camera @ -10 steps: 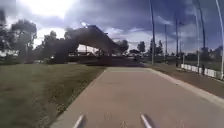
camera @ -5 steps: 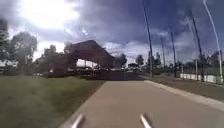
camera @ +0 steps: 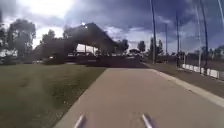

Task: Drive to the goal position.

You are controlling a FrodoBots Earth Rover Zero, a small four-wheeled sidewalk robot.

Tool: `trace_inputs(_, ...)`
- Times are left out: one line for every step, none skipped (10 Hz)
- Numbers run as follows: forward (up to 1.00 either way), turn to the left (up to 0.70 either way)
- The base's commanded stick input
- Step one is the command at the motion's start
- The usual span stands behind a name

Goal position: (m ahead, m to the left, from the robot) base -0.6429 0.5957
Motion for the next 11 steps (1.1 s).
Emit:
trace_inputs(1.00, -0.30)
trace_inputs(1.00, -0.23)
trace_inputs(1.00, -0.15)
trace_inputs(1.00, -0.08)
trace_inputs(1.00, -0.01)
trace_inputs(1.00, 0.00)
trace_inputs(0.99, 0.00)
trace_inputs(0.86, 0.00)
trace_inputs(0.74, 0.00)
trace_inputs(0.62, 0.00)
trace_inputs(0.49, 0.00)
